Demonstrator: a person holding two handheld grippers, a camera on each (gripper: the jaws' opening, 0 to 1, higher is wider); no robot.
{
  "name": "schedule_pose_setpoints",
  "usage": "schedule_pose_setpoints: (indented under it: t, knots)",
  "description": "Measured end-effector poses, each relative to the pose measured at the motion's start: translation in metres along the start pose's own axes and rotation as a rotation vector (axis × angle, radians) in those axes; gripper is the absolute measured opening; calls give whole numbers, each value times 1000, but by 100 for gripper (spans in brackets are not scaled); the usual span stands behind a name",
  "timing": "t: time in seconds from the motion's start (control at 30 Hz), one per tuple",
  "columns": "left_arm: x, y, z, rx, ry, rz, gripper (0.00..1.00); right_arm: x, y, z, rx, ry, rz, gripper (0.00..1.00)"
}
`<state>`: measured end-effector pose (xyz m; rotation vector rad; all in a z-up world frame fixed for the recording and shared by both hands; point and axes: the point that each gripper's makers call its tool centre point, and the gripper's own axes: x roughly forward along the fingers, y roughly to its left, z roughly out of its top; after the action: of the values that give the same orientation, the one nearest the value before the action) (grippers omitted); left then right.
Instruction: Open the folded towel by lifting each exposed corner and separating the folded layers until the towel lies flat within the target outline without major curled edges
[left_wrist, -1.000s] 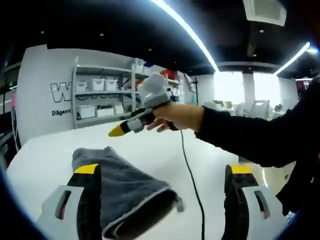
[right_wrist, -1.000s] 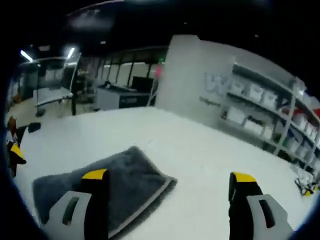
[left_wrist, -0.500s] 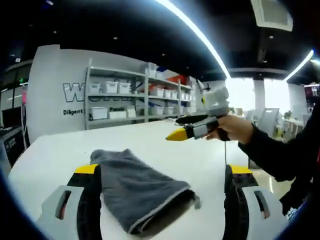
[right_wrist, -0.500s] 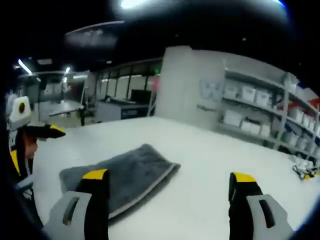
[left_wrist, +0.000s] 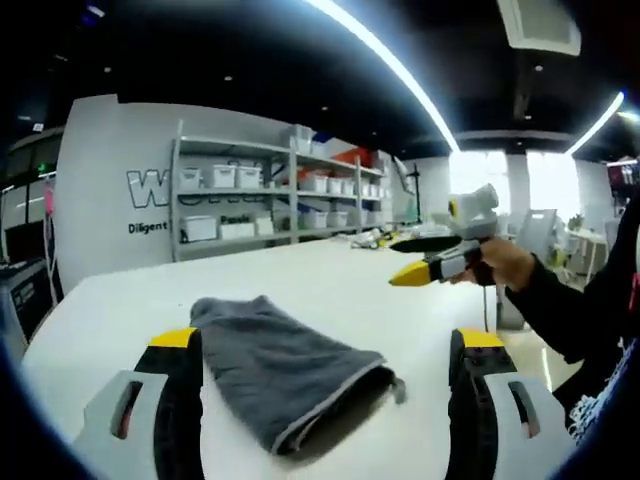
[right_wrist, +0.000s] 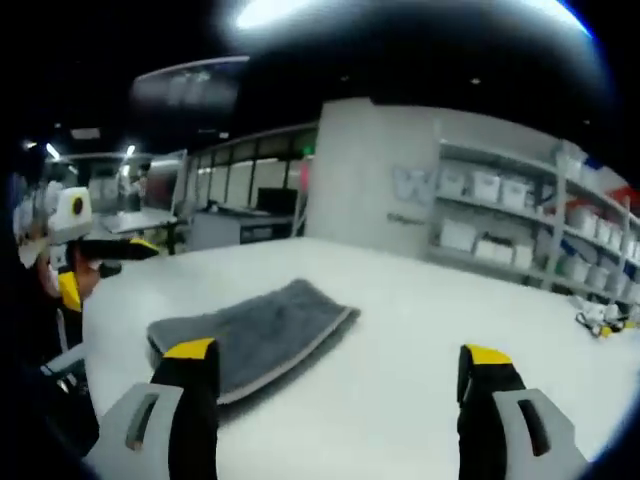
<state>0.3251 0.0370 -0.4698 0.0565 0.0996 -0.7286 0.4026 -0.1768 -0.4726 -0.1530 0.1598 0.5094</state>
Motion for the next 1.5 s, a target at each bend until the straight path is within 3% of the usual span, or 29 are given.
schedule_pose_setpoints:
  t: [0.13, 0.43, 0.57, 0.83, 1.5]
  knots:
    - [-6, 8, -1, 15, 4, 26, 100, -10, -1, -8, 7, 8, -10, 100]
    - [-22, 33, -1, -70, -30, 78, 100, -33, -9, -33, 19, 20, -31, 100]
    - [-30, 44, -2, -65, -34, 110, 100, -43, -9, -43, 14, 37, -31, 100]
    - [-33, 44, -10, -81, -30, 96, 100, -47, -25, -61, 73, 43, -60, 100]
    - [-43, 58, -26, 41, 66, 126, 96, -51, -28, -62, 81, 32, -76, 99]
